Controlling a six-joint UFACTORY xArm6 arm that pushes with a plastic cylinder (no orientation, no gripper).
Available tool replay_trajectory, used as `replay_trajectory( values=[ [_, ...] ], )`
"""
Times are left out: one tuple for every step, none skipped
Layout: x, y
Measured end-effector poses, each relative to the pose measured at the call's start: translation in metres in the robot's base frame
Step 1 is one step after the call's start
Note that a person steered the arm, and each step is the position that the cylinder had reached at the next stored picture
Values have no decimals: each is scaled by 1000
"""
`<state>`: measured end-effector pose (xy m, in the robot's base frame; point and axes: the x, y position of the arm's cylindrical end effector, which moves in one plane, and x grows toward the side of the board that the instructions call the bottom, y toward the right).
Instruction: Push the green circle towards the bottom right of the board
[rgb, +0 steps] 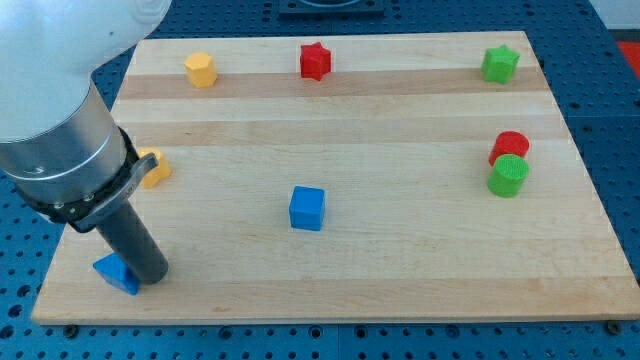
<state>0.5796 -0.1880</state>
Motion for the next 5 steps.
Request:
replay_trajectory(
  values=[
    [-5, 48],
    [-3, 106],
    [0, 162],
    [5, 220],
    [-5, 270]
  ],
)
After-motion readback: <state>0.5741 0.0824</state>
